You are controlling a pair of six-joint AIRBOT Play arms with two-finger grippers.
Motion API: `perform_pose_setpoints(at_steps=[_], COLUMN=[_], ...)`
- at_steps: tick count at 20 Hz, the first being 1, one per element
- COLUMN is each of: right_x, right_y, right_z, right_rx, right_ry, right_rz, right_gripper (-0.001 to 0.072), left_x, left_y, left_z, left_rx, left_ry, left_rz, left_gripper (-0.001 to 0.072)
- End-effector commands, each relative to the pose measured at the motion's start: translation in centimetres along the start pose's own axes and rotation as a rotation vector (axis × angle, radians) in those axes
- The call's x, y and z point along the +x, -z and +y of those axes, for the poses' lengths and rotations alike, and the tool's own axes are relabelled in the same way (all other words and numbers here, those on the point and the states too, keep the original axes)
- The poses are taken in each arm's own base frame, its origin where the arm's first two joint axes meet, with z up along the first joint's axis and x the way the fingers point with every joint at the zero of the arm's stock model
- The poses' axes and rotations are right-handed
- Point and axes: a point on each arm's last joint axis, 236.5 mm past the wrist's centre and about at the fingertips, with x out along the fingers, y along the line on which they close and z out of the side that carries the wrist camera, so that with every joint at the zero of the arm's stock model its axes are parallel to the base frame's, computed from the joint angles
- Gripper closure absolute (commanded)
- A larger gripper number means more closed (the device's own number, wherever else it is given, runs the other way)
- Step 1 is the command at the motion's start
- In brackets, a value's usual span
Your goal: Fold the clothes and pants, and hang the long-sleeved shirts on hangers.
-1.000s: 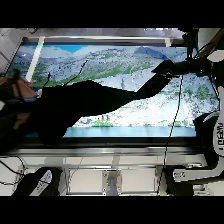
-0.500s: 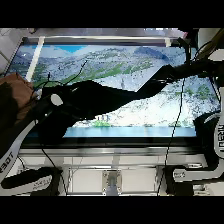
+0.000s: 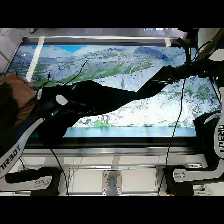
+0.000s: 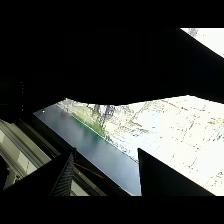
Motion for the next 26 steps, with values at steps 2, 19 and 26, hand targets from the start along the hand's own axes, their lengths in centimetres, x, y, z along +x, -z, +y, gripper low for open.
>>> perform_pose_setpoints(at_steps=[2,19,26], right_x=[0.0,0.3,1.8], right_y=[0.1,-0.5,0.0], right_z=[0.1,0.3,2.2], right_rx=[-0.002,-0.027,-0.073], right_ry=[-0.002,0.001,-0.022], right_rz=[0.004,-0.018,0.018], right_gripper=[0.0285,0.0285,0.0285], left_x=[-2.6,-0.5,-6.3], left_y=[0.2,-3.3,-14.1], left_z=[-2.8,3.6,-1.6], left_rx=[-0.042,-0.737,-0.456], left_ry=[0.065,0.08,0.175], left_rz=[-0.013,-0.624,-0.856], left_gripper=[-0.001,0.0003,0.0687])
